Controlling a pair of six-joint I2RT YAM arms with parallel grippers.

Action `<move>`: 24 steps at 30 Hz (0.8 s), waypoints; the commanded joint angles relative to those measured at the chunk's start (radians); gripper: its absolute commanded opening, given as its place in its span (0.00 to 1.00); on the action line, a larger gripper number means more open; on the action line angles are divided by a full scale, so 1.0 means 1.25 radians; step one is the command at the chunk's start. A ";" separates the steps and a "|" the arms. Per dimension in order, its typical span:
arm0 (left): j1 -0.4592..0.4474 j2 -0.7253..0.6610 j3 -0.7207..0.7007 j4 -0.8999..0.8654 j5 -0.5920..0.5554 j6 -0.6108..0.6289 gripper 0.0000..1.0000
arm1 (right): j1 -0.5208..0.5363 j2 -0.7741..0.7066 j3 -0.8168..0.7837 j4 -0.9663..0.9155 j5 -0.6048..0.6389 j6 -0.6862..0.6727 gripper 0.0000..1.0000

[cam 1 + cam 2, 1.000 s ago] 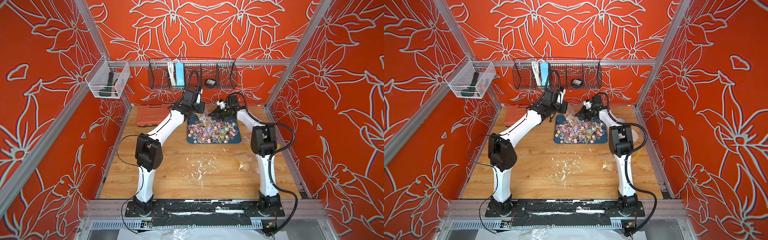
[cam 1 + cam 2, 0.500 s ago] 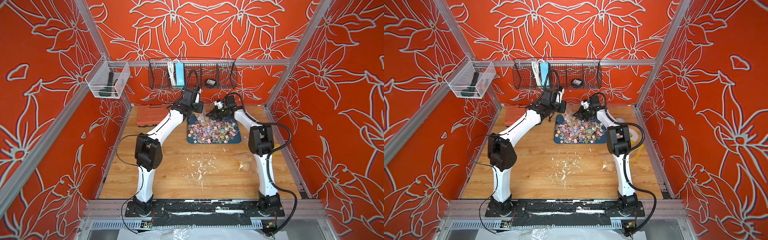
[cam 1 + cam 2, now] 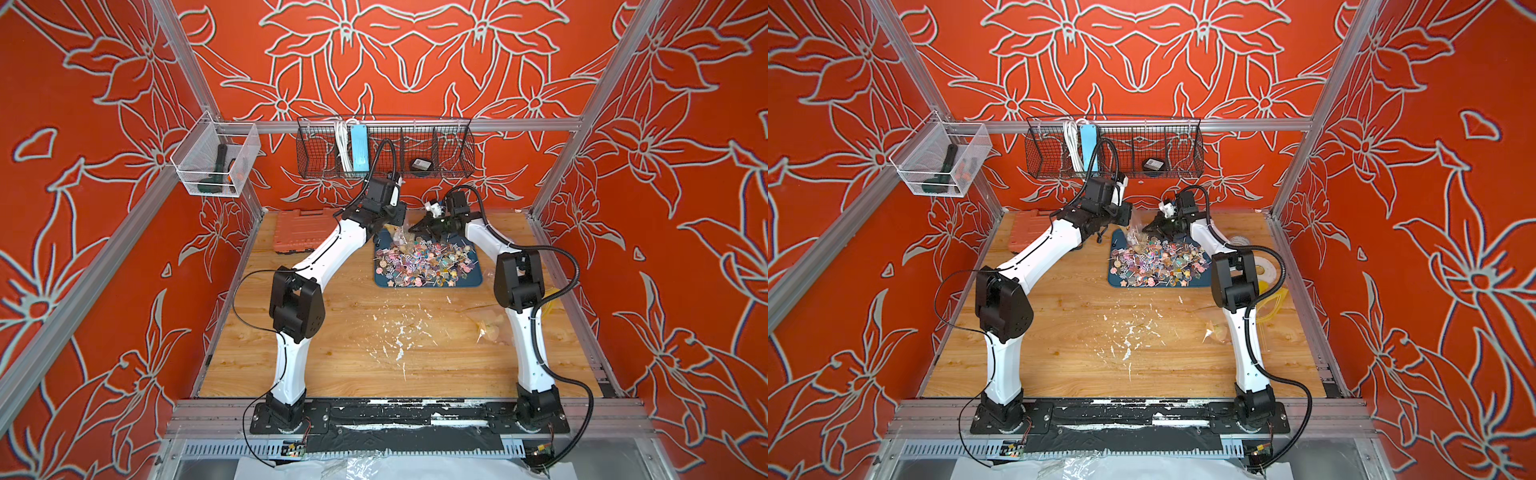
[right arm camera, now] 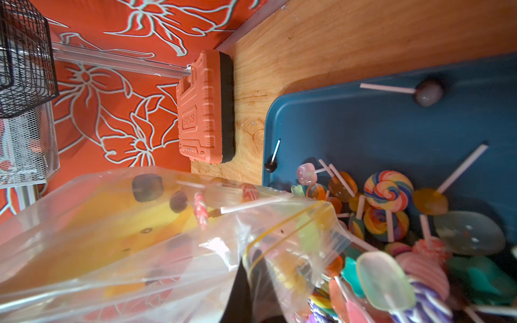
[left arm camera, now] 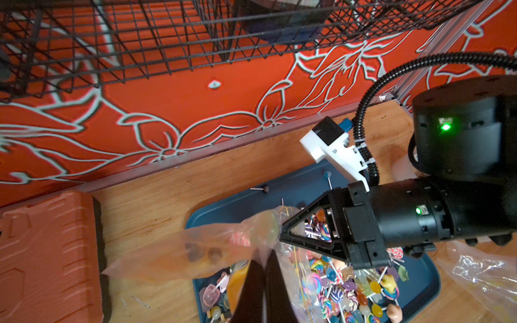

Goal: Pour candies out of the ziploc bag
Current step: 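Pour the candies out of the ziploc bag onto the tray.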

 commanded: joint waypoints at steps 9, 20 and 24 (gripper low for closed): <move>0.010 -0.048 0.057 0.055 -0.038 0.034 0.00 | 0.016 0.055 0.041 0.026 0.001 0.036 0.00; 0.011 -0.047 0.054 0.057 -0.039 0.038 0.00 | 0.024 0.078 0.065 0.031 -0.002 0.048 0.00; 0.011 -0.049 0.055 0.060 -0.042 0.042 0.00 | 0.030 0.087 0.064 0.050 -0.007 0.059 0.00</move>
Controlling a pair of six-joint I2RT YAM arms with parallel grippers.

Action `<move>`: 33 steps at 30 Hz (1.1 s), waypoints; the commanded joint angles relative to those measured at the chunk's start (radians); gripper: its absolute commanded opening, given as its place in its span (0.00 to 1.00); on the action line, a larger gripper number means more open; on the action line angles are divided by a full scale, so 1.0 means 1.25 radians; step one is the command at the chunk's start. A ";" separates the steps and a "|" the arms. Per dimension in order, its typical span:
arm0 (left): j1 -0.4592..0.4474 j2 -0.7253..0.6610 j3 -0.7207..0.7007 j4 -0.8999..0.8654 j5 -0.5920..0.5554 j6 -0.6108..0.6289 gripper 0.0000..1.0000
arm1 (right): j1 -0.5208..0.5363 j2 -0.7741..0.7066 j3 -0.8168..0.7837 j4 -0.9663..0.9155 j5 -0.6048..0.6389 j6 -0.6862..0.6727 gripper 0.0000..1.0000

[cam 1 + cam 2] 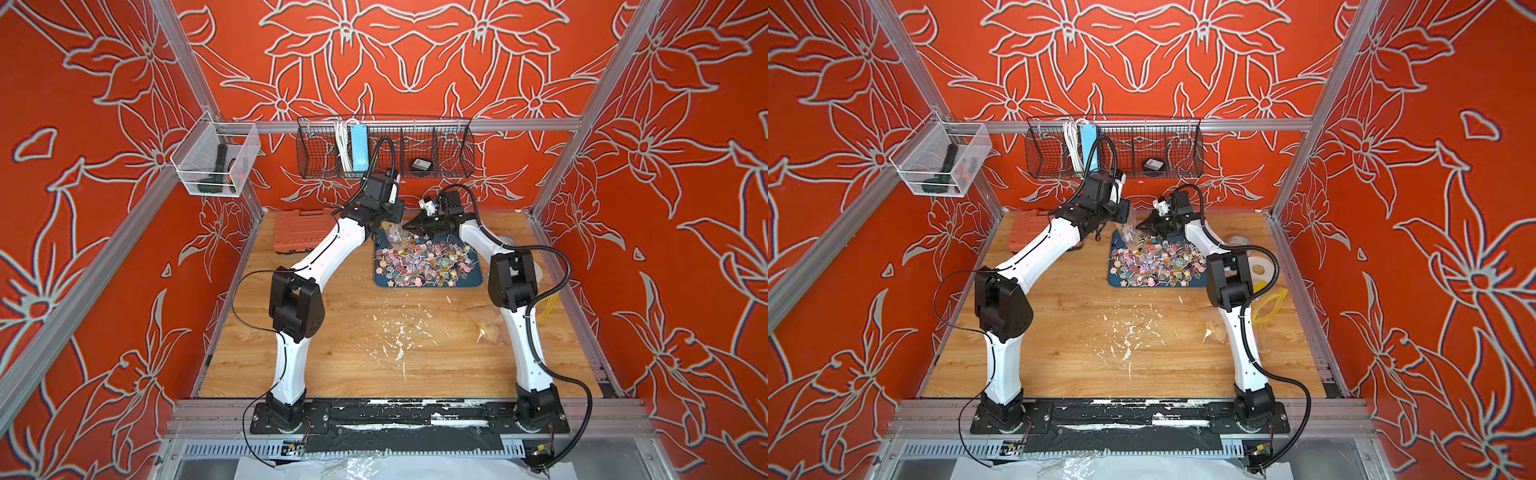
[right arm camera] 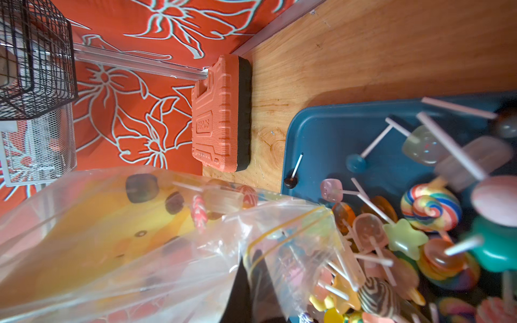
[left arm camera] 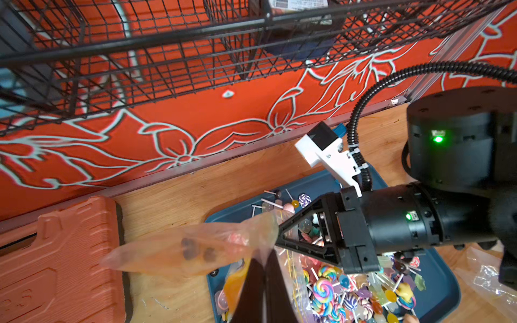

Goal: Pour candies out of the ziploc bag
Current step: 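Pour the candies out of the ziploc bag onto the tray.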

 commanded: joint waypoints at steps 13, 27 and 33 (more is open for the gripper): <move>0.006 -0.074 0.036 0.057 -0.022 0.029 0.00 | 0.032 0.054 0.014 0.023 0.004 0.032 0.00; 0.001 -0.093 0.012 0.062 0.004 0.024 0.00 | 0.019 -0.004 -0.072 0.087 0.006 0.037 0.00; -0.010 -0.121 -0.027 0.079 0.010 0.025 0.00 | 0.001 -0.043 -0.130 0.124 -0.002 0.047 0.00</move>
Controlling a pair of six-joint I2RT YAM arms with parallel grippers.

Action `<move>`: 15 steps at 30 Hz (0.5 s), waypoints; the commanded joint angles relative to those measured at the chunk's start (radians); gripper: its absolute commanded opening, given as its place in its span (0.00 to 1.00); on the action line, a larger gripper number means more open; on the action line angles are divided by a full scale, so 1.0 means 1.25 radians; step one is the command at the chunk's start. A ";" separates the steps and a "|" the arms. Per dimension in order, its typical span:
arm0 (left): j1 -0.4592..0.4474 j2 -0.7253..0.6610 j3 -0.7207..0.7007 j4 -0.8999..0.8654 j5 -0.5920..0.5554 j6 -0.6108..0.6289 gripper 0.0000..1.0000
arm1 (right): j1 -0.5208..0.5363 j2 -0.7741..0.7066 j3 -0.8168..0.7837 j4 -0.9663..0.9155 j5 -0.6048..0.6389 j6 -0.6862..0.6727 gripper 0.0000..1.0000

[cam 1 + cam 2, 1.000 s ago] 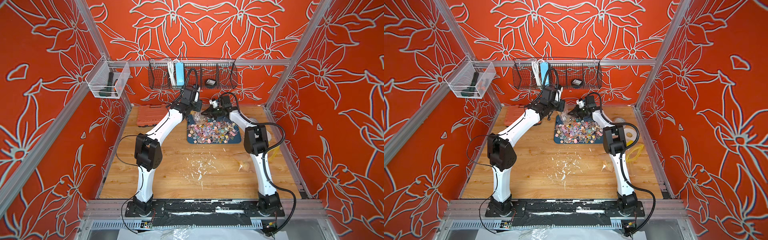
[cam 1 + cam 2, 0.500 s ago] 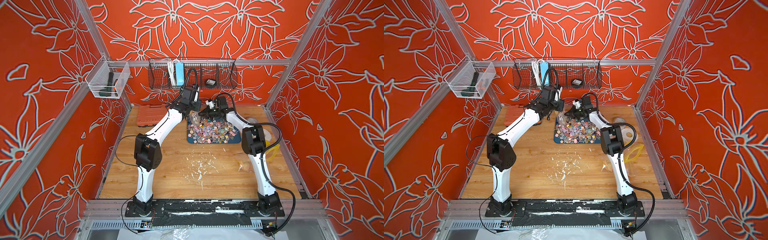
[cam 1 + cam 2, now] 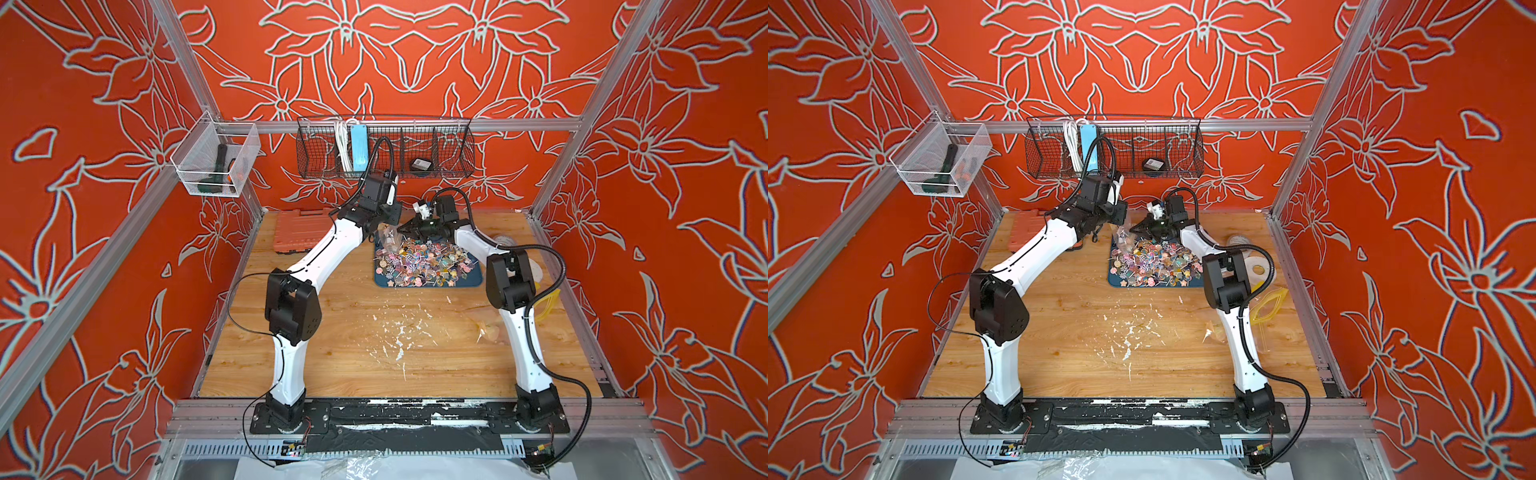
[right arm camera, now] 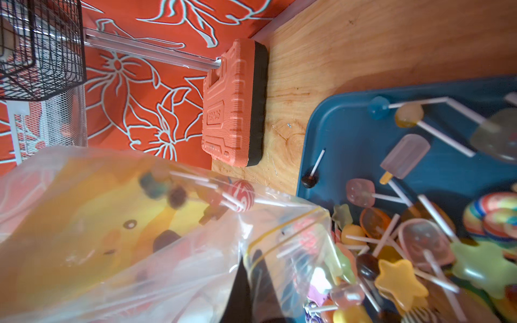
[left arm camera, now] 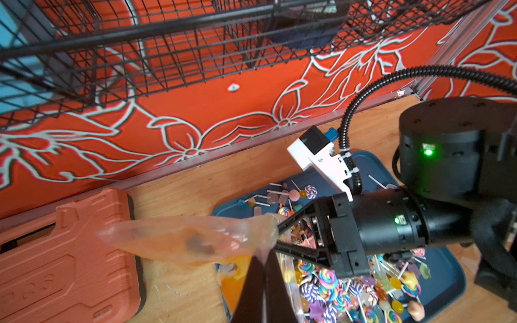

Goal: Pour candies out of the ziploc bag
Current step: 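Pour the candies out of the ziploc bag onto the tray.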

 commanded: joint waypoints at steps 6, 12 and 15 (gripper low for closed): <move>-0.025 -0.101 -0.002 0.095 0.012 0.023 0.00 | -0.039 -0.063 -0.092 0.031 0.014 0.016 0.00; -0.034 -0.112 -0.006 0.090 0.008 0.028 0.00 | -0.052 -0.094 -0.134 0.049 0.014 0.018 0.00; -0.037 -0.117 -0.015 0.095 0.007 0.029 0.00 | -0.057 -0.109 -0.162 0.056 0.016 0.013 0.00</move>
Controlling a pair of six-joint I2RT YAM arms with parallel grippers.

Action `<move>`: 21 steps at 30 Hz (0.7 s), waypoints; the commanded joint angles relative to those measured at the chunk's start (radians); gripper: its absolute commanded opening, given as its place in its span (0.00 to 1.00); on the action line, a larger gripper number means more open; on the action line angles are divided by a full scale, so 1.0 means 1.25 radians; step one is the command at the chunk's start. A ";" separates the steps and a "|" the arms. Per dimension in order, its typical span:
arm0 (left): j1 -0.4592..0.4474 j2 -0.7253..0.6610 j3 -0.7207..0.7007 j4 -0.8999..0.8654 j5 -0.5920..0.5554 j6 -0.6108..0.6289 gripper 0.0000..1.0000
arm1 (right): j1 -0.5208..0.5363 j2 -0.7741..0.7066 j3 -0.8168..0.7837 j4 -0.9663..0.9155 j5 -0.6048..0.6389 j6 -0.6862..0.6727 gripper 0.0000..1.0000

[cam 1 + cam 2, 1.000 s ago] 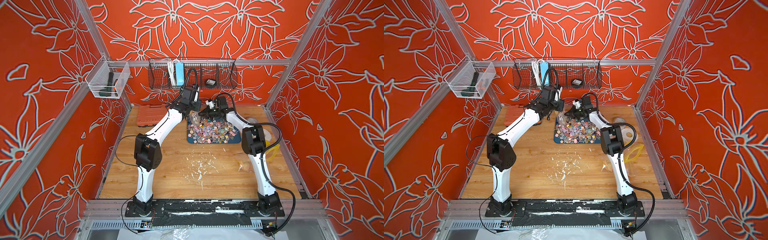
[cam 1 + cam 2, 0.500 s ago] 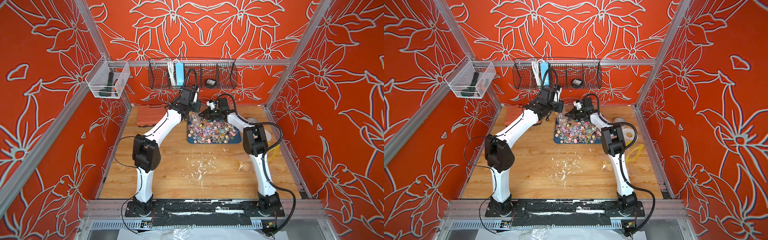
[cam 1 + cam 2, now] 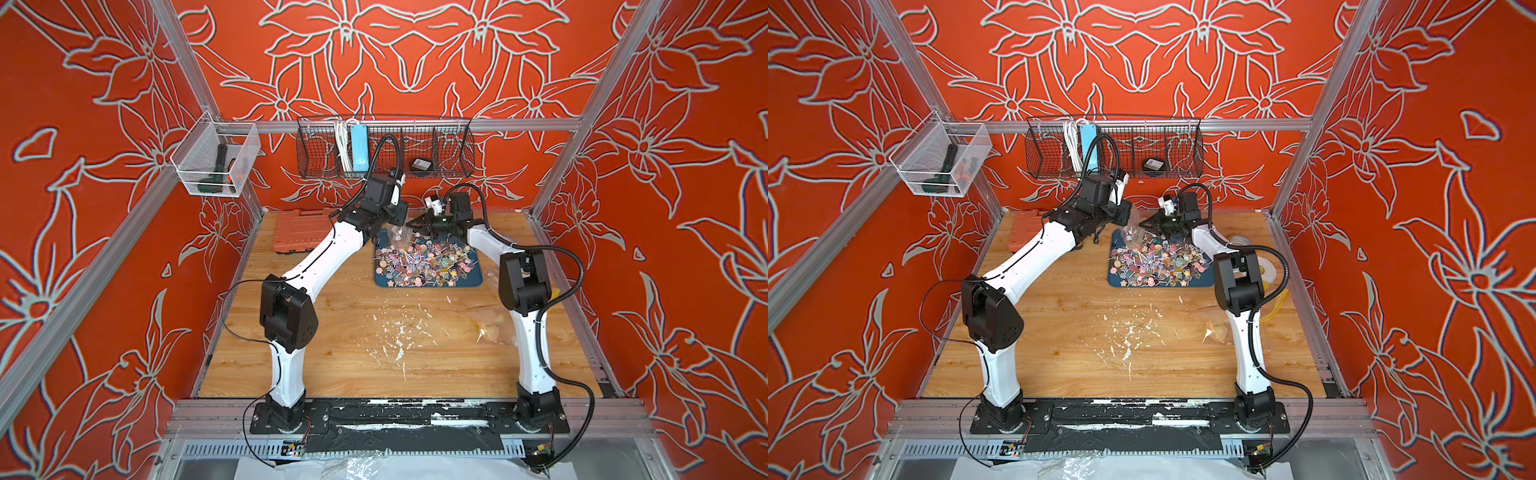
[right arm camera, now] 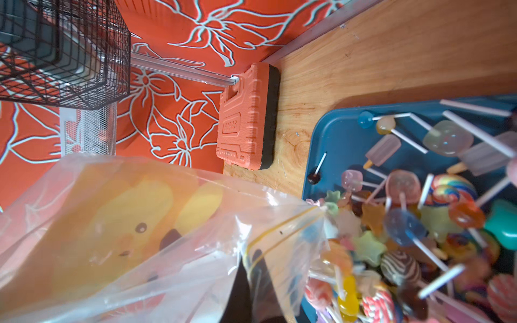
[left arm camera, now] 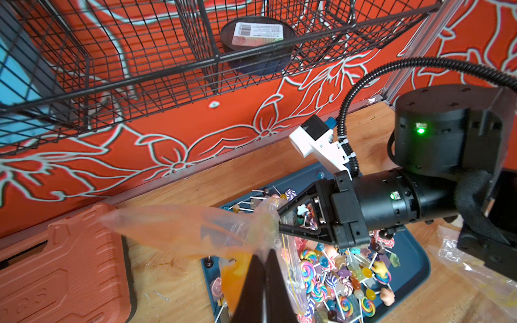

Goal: Pour candies out of the ziploc bag
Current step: 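Pour the candies out of the ziploc bag onto the tray.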

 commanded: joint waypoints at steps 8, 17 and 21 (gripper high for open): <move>-0.014 -0.068 -0.008 0.086 0.000 0.011 0.00 | -0.032 -0.050 -0.124 -0.001 0.040 -0.014 0.00; -0.038 -0.076 -0.020 0.083 0.000 0.010 0.00 | -0.068 -0.094 -0.216 0.037 0.038 -0.014 0.00; -0.060 -0.079 -0.018 0.070 -0.001 0.016 0.00 | -0.080 -0.113 -0.239 0.043 0.035 -0.017 0.00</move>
